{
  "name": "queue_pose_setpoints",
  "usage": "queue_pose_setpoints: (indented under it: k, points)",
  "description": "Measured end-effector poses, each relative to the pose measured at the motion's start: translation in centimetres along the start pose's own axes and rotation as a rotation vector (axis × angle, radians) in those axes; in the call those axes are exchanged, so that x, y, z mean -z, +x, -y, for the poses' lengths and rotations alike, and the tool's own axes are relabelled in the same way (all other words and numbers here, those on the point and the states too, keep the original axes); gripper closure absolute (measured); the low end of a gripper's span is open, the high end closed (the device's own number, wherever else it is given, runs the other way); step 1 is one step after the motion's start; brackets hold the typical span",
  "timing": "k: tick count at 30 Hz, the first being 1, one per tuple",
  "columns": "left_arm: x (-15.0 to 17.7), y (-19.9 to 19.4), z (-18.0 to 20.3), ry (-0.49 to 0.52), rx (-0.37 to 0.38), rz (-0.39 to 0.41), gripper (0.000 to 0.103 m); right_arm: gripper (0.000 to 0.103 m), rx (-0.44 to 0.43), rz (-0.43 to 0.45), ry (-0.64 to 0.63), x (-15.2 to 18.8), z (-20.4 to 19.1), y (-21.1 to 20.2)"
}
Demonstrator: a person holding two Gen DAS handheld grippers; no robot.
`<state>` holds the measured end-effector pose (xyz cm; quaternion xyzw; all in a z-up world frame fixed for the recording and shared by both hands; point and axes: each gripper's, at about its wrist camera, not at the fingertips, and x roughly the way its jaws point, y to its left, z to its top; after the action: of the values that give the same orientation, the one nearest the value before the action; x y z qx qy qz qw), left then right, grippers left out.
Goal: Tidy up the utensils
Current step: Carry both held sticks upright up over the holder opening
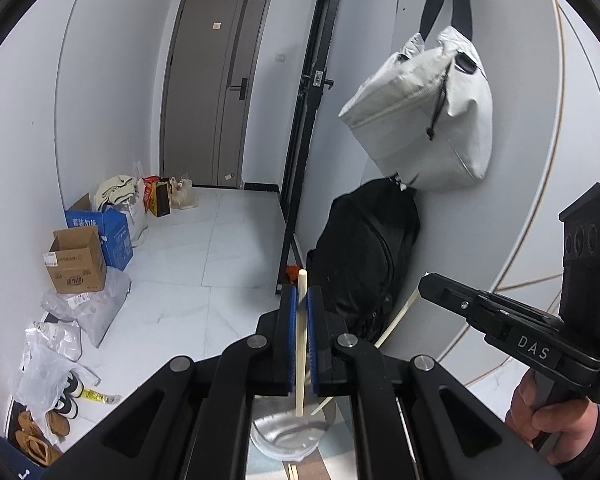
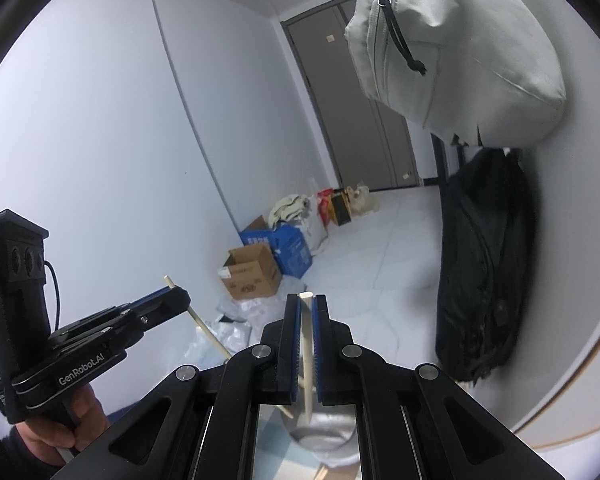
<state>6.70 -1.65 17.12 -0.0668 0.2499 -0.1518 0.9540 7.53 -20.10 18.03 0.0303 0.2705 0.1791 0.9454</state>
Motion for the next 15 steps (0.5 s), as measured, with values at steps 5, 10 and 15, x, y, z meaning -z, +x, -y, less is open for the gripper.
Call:
queue_pose_setpoints:
  k: [5, 10, 15]
  points:
    - [-1.0, 1.6, -0.6, 0.000, 0.000, -0.003, 0.102, 0.098, 0.004, 0.000, -0.007, -1.2, 0.4, 1.6]
    - [-0.9, 3.5, -1.0, 0.009, -0.010, -0.014, 0.102, 0.098, 0.012, -0.007, -0.010, -1.8, 0.9, 3.5]
    - [-0.2, 5.3, -1.7, 0.000, -0.007, -0.039, 0.102, 0.098, 0.022, -0.025, -0.019, -1.4, 1.4, 5.2]
